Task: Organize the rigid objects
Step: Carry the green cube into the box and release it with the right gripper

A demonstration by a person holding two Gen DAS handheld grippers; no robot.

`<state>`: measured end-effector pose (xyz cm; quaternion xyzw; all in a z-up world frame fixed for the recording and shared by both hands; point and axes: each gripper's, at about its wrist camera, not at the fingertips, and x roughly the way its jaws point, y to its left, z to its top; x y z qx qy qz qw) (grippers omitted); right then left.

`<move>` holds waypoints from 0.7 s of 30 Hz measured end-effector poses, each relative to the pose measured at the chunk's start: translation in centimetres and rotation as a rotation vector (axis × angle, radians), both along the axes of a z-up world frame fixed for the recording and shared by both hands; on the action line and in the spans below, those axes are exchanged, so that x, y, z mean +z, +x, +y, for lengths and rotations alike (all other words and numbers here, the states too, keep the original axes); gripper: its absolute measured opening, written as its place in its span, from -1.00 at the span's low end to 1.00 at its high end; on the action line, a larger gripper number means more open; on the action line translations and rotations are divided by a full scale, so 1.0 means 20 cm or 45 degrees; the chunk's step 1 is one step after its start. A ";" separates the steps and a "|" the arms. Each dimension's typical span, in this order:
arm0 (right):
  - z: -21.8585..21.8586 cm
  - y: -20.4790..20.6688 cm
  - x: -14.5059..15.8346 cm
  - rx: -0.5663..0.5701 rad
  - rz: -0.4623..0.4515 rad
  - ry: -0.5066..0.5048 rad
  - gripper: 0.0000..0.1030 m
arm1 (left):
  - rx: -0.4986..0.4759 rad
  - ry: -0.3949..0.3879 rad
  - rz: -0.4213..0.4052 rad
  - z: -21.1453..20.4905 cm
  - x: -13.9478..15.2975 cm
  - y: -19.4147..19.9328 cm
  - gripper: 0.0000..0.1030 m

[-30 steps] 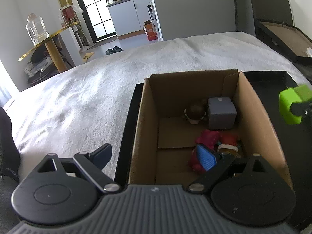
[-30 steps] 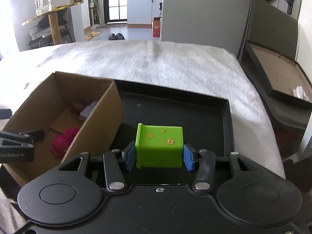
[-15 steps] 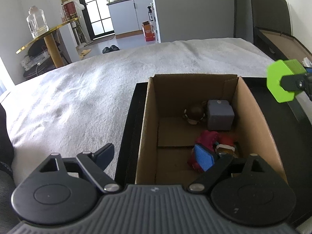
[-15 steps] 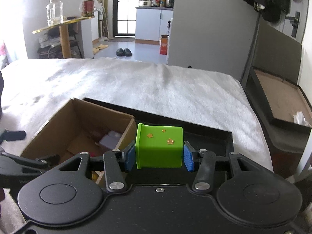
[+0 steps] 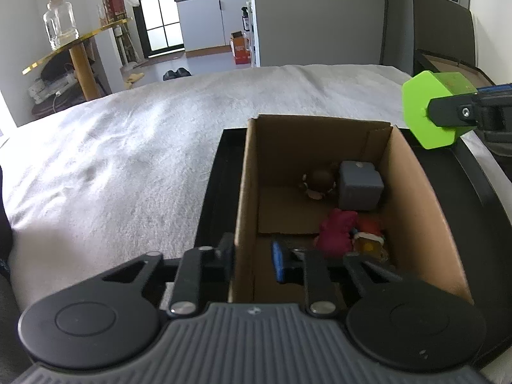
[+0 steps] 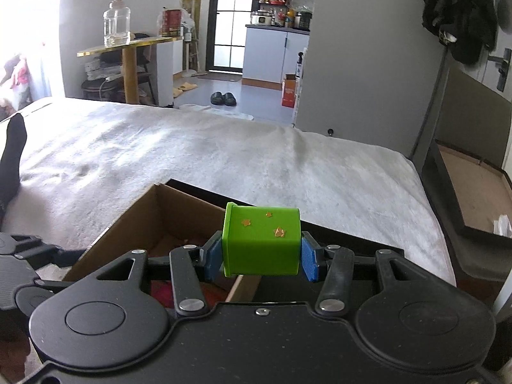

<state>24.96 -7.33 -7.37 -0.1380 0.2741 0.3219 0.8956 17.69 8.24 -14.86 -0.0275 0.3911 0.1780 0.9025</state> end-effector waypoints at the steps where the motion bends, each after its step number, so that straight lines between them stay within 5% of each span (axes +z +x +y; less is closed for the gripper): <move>1: 0.01 -0.01 0.00 0.009 -0.005 -0.001 -0.06 | 0.001 -0.008 -0.005 0.01 0.00 0.00 -0.62; 11: 0.15 -0.07 -0.03 0.085 0.026 -0.013 -0.06 | -0.003 -0.020 -0.033 0.04 -0.01 -0.04 -0.83; 21: 0.27 -0.10 -0.13 0.182 0.073 -0.077 -0.06 | 0.000 -0.062 -0.052 0.07 0.00 -0.04 -0.84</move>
